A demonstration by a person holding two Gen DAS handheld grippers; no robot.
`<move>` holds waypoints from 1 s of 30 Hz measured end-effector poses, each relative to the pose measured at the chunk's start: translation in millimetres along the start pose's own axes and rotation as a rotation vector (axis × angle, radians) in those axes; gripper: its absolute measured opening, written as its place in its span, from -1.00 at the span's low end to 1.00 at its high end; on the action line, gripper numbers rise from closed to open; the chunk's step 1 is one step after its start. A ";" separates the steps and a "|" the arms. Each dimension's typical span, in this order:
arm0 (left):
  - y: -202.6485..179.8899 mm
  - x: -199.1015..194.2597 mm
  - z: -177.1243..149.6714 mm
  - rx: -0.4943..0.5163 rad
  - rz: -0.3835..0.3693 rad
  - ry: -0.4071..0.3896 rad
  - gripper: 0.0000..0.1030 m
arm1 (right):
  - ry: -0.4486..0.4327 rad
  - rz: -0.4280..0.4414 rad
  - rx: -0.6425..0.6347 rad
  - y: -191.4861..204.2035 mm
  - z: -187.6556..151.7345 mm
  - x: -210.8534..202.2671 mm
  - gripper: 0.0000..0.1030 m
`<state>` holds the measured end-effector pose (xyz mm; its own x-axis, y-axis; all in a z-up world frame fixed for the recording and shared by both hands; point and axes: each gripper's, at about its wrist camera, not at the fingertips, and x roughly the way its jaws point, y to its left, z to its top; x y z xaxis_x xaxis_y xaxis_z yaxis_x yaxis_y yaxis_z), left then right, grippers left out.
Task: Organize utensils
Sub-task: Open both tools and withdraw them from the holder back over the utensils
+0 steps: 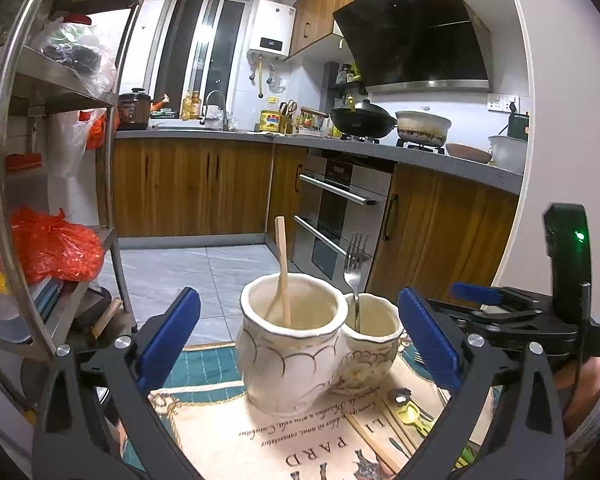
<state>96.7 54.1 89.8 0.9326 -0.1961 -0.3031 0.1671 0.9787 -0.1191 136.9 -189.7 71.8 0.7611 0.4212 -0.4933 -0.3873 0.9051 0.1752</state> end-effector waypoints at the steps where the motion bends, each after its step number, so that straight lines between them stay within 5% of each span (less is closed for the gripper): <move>1: -0.3 -3.0 -1.0 0.002 0.007 0.003 0.89 | -0.009 -0.015 0.003 -3.0 -3.4 -7.5 0.83; 14: -9.4 -23.4 -31.7 0.047 0.055 0.102 0.90 | -0.026 -0.124 0.014 -29.0 -42.3 -58.8 0.90; 24: -19.3 -22.9 -57.6 0.107 0.099 0.165 0.90 | 0.050 -0.137 0.045 -45.4 -68.4 -59.9 0.90; 30: -19.5 -17.9 -68.6 0.067 0.060 0.228 0.90 | 0.089 -0.140 0.026 -44.5 -79.4 -54.6 0.90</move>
<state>54.8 34.3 32.7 0.8466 -0.1387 -0.5139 0.1417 0.9893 -0.0335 71.2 -257.6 23.2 0.7574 0.2849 -0.5875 -0.2662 0.9563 0.1205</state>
